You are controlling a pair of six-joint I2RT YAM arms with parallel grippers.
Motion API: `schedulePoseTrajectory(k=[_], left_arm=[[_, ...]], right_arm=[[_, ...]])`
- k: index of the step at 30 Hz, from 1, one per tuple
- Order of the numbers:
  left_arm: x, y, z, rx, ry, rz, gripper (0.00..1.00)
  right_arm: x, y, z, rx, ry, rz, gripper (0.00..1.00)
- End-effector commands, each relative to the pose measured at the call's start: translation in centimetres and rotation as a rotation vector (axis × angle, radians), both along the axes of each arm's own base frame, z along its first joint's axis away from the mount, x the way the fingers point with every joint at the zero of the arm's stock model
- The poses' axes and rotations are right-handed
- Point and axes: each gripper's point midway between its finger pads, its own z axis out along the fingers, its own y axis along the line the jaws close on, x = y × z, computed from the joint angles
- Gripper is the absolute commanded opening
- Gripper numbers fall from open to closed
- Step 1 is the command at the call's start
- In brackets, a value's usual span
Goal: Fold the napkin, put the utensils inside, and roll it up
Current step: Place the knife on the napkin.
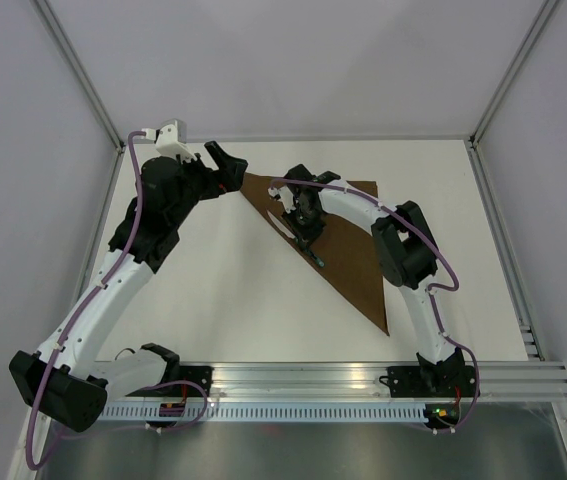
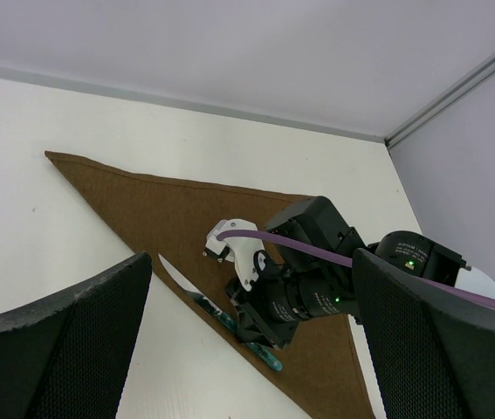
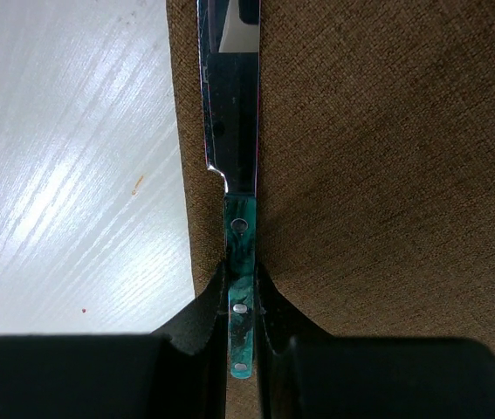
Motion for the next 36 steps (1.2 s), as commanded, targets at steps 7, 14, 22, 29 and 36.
schedulePoseTrajectory(k=[7,14,22,29,36], left_arm=[[0.2,0.5,0.3,0.024,-0.024,0.012,1.00],[0.3,0.5,0.1,0.030,-0.019,0.015,1.00],[0.5,0.4,0.3,0.029,-0.022,0.013,1.00],[0.5,0.4,0.4,0.044,-0.032,0.009,1.00],[0.6,0.7,1.0,0.059,-0.048,0.018,1.00]], right_arm=[[0.4,-0.2,0.0,-0.028,-0.005,-0.042,0.00],[0.2,-0.2,0.0,-0.024,-0.003,-0.035,0.01],[0.3,-0.2,0.5,-0.022,-0.016,-0.032,0.02],[0.4,-0.1,1.2,-0.010,-0.024,-0.031,0.26],[0.7,0.2,2.8,0.007,-0.045,-0.027,0.41]])
